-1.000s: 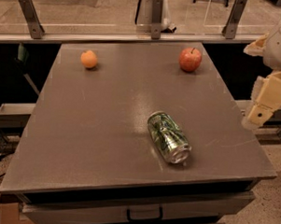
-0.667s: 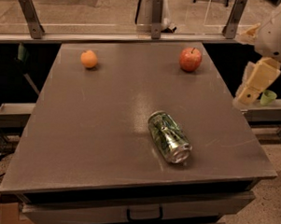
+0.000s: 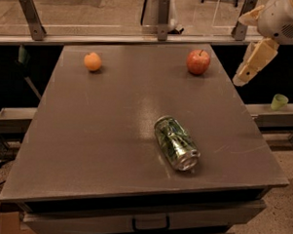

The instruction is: Move apple near green can

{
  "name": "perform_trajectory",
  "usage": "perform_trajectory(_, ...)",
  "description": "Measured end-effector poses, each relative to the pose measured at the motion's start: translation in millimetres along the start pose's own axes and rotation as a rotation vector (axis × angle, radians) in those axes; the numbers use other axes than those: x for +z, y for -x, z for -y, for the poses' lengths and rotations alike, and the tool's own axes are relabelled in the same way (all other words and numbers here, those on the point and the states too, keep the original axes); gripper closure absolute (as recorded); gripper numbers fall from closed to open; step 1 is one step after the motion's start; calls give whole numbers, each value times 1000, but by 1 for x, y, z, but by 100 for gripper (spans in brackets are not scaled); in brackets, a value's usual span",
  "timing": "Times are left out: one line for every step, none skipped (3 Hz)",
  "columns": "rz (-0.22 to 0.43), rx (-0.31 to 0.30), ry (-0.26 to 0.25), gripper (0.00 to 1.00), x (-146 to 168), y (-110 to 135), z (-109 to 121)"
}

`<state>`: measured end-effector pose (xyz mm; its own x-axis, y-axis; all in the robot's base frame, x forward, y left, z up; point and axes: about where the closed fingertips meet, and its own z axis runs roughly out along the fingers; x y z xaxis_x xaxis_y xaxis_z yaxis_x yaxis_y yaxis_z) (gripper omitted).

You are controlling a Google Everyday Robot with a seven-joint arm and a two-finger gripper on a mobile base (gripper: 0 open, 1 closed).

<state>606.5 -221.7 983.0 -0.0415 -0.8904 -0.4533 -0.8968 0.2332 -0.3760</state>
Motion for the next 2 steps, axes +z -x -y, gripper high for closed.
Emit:
perform_trajectory(0,-1,-2,0,-1,1,0)
perform_trajectory(31,66,-24,0,10,-5,3)
